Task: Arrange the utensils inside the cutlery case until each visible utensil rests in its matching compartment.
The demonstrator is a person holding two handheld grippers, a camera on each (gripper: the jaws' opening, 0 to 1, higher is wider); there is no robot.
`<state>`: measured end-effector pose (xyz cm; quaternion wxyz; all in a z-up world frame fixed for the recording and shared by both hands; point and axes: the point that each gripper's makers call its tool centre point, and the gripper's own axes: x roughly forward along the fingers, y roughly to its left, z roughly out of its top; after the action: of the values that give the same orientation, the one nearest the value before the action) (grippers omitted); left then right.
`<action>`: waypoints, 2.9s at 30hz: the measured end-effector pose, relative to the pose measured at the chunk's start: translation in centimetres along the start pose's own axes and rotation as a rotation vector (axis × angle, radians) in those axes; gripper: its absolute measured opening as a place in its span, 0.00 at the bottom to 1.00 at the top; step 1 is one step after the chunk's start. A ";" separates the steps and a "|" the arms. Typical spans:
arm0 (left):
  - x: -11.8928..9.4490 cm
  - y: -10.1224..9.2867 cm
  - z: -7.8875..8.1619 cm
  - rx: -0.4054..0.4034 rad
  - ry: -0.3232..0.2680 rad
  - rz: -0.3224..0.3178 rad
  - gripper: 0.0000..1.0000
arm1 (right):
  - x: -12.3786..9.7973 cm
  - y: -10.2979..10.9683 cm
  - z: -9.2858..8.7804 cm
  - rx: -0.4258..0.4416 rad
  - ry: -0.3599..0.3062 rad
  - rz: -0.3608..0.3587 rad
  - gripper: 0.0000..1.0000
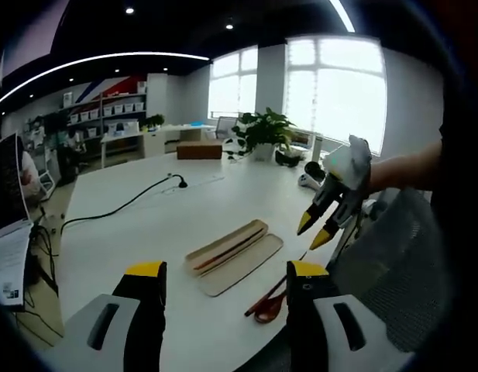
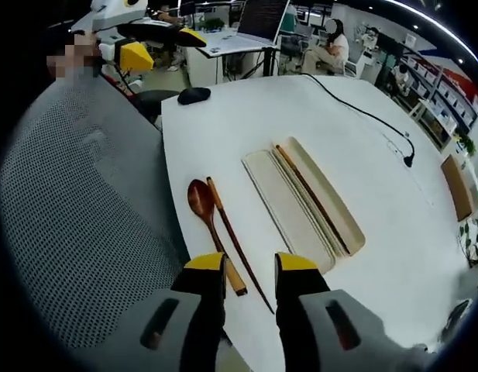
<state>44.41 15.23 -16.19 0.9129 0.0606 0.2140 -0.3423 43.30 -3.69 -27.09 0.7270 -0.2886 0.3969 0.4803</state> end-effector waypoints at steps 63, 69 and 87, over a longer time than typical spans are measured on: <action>0.6 0.0 -1.1 -0.015 0.045 -0.009 0.71 | 9.9 1.6 -1.5 -0.306 0.270 0.201 0.13; 0.6 0.0 -1.1 -0.018 0.044 -0.008 0.71 | 10.0 1.4 -1.5 -0.307 0.279 0.193 0.11; 0.6 -0.1 -1.3 -0.014 0.053 -0.008 0.71 | 10.3 1.3 -1.3 -0.335 0.322 0.162 0.10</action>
<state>44.32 15.16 -17.57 0.9059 0.0626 0.2408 -0.3428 44.00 0.57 -36.58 0.5552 -0.4452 0.4443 0.5441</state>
